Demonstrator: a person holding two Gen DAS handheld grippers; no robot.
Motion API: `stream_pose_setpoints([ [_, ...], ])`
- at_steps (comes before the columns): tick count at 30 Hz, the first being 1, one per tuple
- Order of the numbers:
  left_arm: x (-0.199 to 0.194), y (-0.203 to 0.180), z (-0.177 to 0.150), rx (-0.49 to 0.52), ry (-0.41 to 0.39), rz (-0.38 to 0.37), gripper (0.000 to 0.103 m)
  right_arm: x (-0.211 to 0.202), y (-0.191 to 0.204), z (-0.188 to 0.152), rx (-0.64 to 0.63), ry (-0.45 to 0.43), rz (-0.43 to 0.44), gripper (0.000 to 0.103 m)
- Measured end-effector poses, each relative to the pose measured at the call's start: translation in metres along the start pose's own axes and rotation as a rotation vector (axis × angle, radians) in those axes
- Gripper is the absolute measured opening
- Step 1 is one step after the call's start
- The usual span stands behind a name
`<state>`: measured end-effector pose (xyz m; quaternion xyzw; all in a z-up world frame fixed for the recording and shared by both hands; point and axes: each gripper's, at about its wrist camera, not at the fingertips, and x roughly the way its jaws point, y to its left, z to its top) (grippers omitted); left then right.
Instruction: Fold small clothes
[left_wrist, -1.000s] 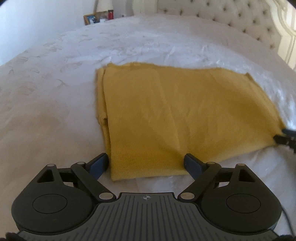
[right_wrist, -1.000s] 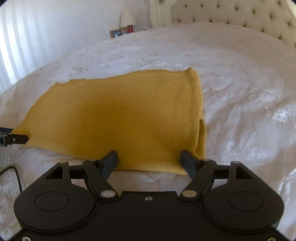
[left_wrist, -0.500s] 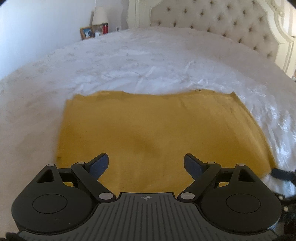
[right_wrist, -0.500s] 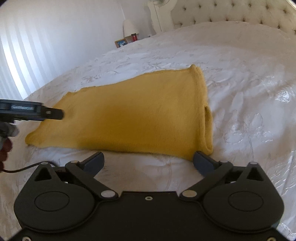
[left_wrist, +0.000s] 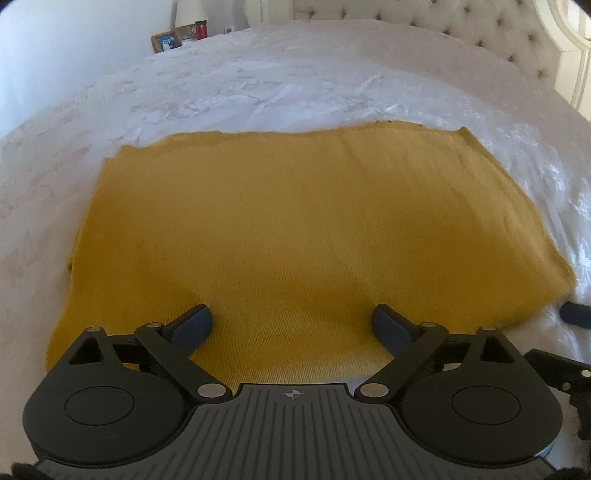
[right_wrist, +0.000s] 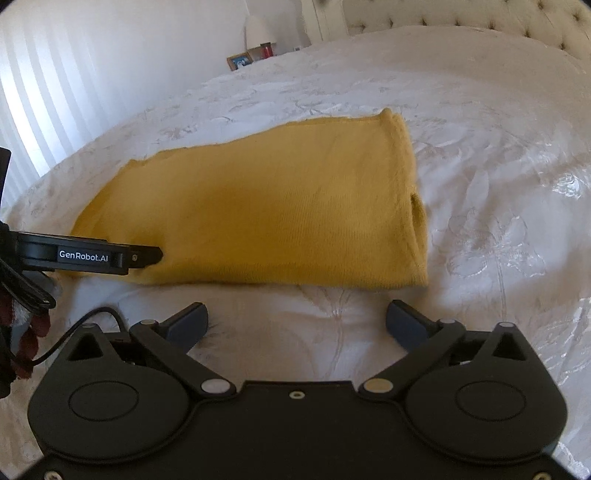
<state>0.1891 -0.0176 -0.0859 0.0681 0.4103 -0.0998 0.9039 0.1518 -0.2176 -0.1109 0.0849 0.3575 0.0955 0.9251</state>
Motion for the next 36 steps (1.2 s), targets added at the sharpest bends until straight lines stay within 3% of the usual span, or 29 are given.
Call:
stream_pose_setpoints([
  [6,0.001,-0.006,-0.005,-0.005,-0.009,0.01,0.103,-0.003,-0.01,0.002,0.07,0.013,0.048,0.102],
  [16,0.002,-0.005,-0.011,-0.009,-0.036,0.006,0.103,-0.005,-0.029,0.004,0.184,0.015,0.139,0.102],
  [27,-0.001,-0.007,-0.009,-0.028,0.007,0.011,0.103,-0.011,-0.048,0.008,0.326,0.052,0.24,0.102],
  [36,-0.013,-0.007,-0.017,-0.046,0.021,0.004,0.102,-0.012,-0.052,0.008,0.354,0.057,0.26,0.102],
])
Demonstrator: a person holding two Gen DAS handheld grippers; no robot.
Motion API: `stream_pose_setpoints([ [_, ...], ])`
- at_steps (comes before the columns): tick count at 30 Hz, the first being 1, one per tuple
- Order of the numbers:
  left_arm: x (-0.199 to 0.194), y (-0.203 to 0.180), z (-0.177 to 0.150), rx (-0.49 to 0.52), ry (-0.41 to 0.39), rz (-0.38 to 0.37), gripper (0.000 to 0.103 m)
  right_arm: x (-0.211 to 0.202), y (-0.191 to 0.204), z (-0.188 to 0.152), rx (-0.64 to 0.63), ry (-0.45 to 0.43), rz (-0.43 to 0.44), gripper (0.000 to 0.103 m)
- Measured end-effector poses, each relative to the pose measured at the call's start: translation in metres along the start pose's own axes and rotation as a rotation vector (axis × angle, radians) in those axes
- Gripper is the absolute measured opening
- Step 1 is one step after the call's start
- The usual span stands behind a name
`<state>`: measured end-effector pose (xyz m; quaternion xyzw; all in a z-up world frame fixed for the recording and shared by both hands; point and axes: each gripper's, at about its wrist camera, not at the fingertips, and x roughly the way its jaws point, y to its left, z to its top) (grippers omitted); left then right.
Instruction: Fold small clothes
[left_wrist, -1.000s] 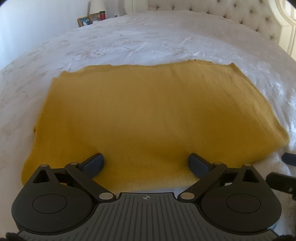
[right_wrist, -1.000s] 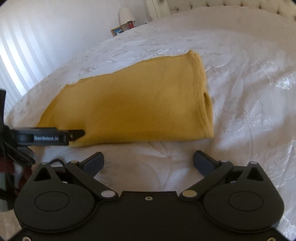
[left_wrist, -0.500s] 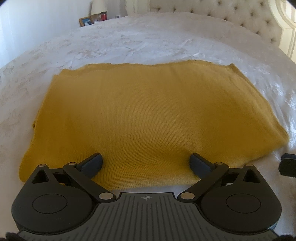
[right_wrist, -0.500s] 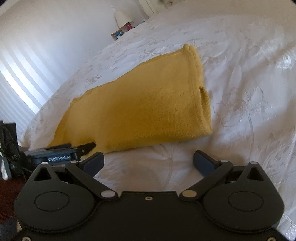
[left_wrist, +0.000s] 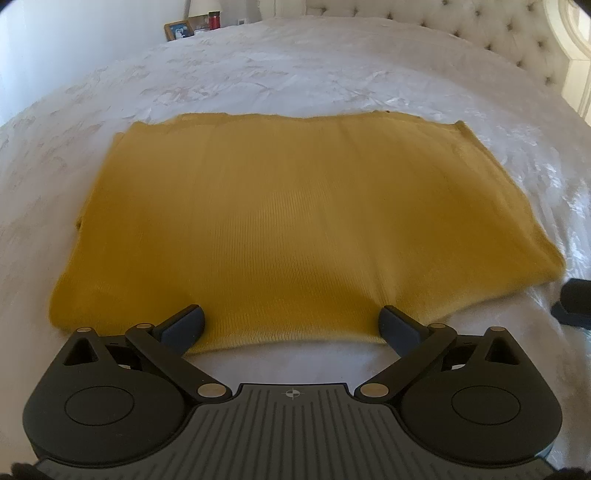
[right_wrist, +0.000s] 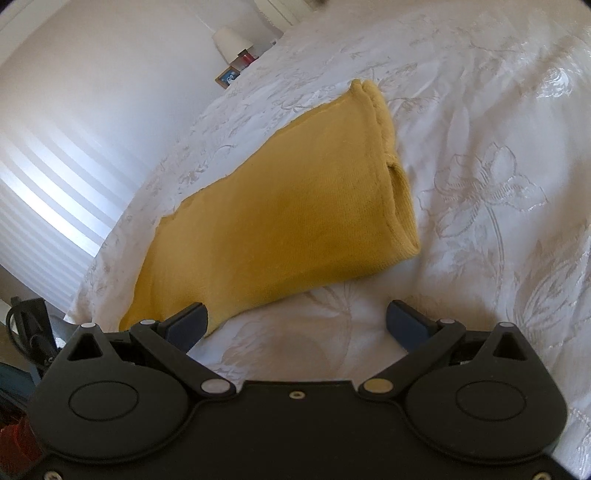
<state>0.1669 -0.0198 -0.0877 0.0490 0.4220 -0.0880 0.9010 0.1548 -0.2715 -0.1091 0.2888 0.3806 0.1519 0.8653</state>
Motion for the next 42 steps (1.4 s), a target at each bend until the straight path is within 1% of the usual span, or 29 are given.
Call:
stream_pose_setpoints([
  [5,-0.008,-0.007,-0.01,0.043,0.014,0.0,0.102,0.0,0.0,0.001,-0.001,0.005,0.0,0.102],
  [6,-0.009,-0.007,-0.013,0.04,0.02,-0.004,0.102,0.0,0.0,0.001,-0.002,0.006,0.0,0.102],
  [8,-0.011,-0.005,-0.017,-0.002,0.044,-0.032,0.102,0.0,0.0,0.001,-0.002,0.008,0.0,0.102],
  [9,-0.013,-0.005,-0.019,-0.009,0.04,-0.033,0.102,0.0,0.0,0.001,-0.002,0.009,0.001,0.102],
  [14,-0.023,-0.01,-0.022,0.003,0.052,-0.05,0.101,0.0,0.001,0.0,-0.011,0.018,0.001,0.102],
  [17,-0.032,-0.009,-0.02,-0.024,0.038,-0.08,0.099,0.0,0.002,0.005,-0.005,0.051,0.004,0.102],
  [19,-0.039,-0.008,-0.017,-0.043,0.019,-0.099,0.093,-0.002,0.002,0.01,0.011,0.072,0.015,0.102],
  [22,-0.051,-0.008,-0.006,-0.056,-0.03,-0.107,0.093,-0.012,0.0,0.013,0.038,0.051,0.055,0.102],
  [26,-0.066,-0.011,0.013,-0.044,-0.114,-0.111,0.093,-0.035,0.006,0.018,-0.005,-0.028,0.069,0.102],
  [30,-0.066,-0.012,0.032,-0.029,-0.156,-0.101,0.093,-0.052,0.011,0.022,-0.05,-0.132,0.067,0.102],
  [34,-0.065,-0.013,0.045,-0.052,-0.198,-0.082,0.093,-0.064,0.02,0.024,-0.114,-0.236,0.034,0.102],
  [37,-0.065,-0.017,0.052,-0.05,-0.245,-0.071,0.093,-0.073,0.031,0.023,-0.196,-0.339,-0.028,0.102],
  [40,-0.061,-0.023,0.058,-0.037,-0.262,0.009,0.093,-0.08,0.044,0.019,-0.294,-0.449,-0.121,0.102],
  [42,-0.056,-0.027,0.061,-0.015,-0.266,0.058,0.093,-0.08,0.05,0.015,-0.332,-0.51,-0.198,0.102],
])
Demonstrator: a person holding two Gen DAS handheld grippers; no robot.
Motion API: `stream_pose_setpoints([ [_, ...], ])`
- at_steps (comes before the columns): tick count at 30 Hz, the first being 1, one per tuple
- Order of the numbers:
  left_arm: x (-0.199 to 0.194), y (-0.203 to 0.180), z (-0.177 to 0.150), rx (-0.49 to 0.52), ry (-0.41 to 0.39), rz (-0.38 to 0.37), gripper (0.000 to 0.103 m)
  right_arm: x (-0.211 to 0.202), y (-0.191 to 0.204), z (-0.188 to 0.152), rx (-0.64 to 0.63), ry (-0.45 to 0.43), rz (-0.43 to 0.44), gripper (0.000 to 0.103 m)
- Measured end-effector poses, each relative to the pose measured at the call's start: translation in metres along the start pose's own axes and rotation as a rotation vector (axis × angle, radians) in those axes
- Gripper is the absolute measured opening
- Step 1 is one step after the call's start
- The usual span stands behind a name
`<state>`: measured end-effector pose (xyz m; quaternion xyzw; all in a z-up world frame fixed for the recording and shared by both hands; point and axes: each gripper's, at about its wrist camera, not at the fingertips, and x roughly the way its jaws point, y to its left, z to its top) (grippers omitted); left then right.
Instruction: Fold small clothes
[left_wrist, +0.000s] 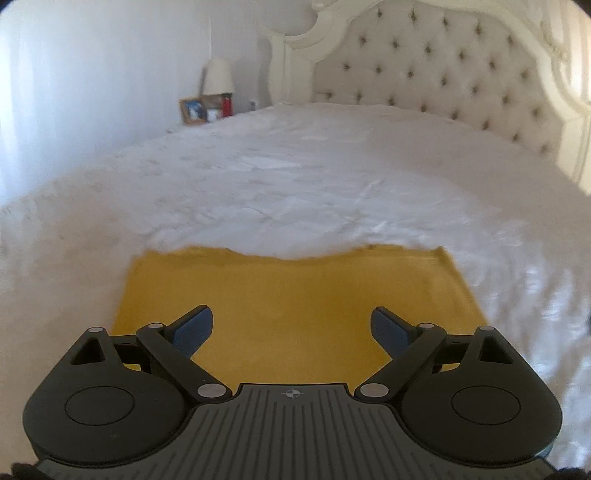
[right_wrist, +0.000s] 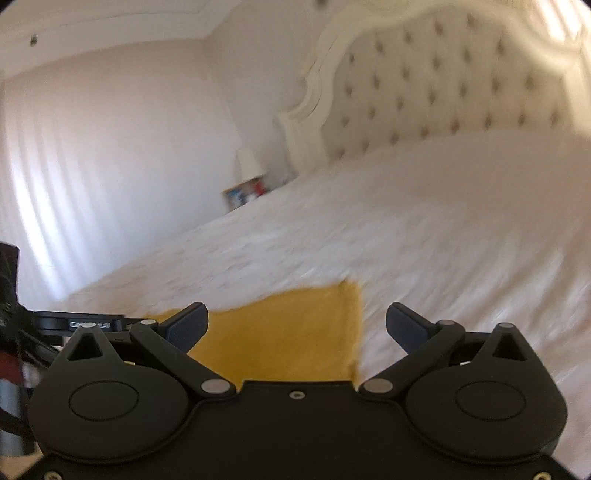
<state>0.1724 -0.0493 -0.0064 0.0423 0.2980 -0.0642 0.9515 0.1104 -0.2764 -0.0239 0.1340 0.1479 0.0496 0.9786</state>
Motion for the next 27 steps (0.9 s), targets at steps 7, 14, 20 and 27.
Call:
stream_pose_setpoints([
  [7,0.031,0.003,0.004,0.046,0.023,0.025,0.093,0.018,-0.011,-0.002,0.08,0.098,0.08,0.102],
  [14,0.072,0.022,0.018,-0.007,0.104,0.043,0.093,0.029,-0.024,-0.011,0.179,0.196,0.132,0.102],
  [20,0.103,0.027,0.021,-0.009,0.166,0.07,0.093,0.041,-0.031,-0.026,0.246,0.256,0.155,0.098],
  [27,0.137,0.021,0.022,-0.021,0.265,0.08,0.093,0.052,-0.034,-0.041,0.294,0.302,0.162,0.096],
])
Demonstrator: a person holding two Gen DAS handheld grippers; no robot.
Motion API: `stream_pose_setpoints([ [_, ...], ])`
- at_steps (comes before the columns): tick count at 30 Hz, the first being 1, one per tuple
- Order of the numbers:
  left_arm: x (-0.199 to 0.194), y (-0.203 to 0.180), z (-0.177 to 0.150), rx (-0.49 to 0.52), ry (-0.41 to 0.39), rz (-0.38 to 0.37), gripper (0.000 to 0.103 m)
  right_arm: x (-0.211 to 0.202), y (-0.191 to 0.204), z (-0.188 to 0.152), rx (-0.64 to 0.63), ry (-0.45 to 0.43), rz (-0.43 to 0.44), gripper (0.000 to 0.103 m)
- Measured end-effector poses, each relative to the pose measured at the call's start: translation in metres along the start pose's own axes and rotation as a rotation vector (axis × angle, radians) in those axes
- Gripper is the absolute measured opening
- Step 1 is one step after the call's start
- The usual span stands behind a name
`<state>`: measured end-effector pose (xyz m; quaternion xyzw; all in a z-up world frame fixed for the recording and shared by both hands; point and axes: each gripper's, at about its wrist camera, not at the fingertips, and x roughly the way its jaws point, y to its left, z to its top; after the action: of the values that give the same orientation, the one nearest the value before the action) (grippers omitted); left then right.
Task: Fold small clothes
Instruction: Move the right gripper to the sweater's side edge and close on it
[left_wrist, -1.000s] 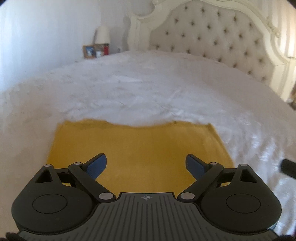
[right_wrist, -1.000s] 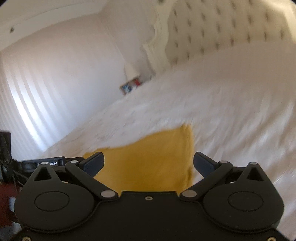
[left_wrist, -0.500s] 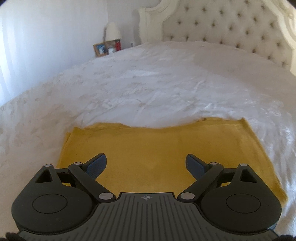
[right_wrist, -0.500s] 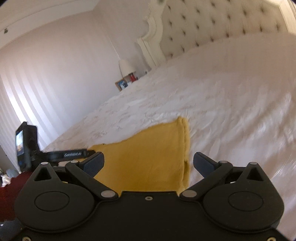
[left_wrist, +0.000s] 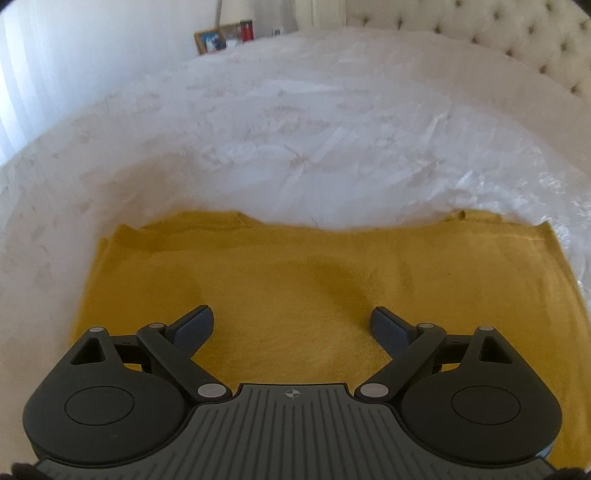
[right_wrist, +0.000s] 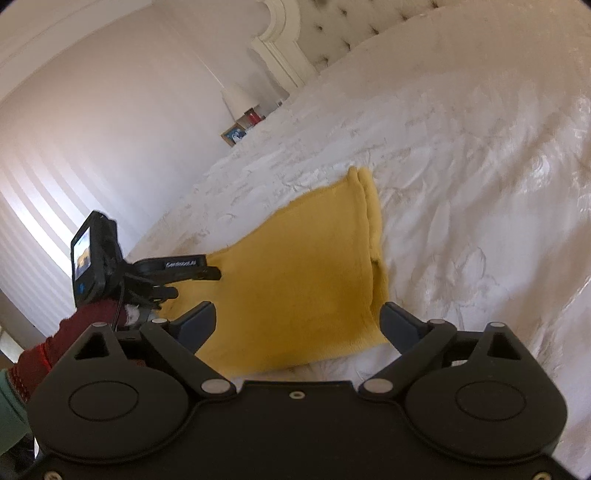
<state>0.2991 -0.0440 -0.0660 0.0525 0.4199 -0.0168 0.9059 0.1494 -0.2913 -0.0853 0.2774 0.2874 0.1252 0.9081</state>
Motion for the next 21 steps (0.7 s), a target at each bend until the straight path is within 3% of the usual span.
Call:
stream_pose_setpoints([
  [11,0.016,-0.004,0.002,0.023,0.066,0.011,0.095,0.005,-0.017,0.004,0.053,-0.018,-0.054,0.097],
  [21,0.02,-0.006,0.005,0.014,0.078,0.015,0.096,0.042,-0.037,0.029,0.057,0.086,-0.05,0.097],
])
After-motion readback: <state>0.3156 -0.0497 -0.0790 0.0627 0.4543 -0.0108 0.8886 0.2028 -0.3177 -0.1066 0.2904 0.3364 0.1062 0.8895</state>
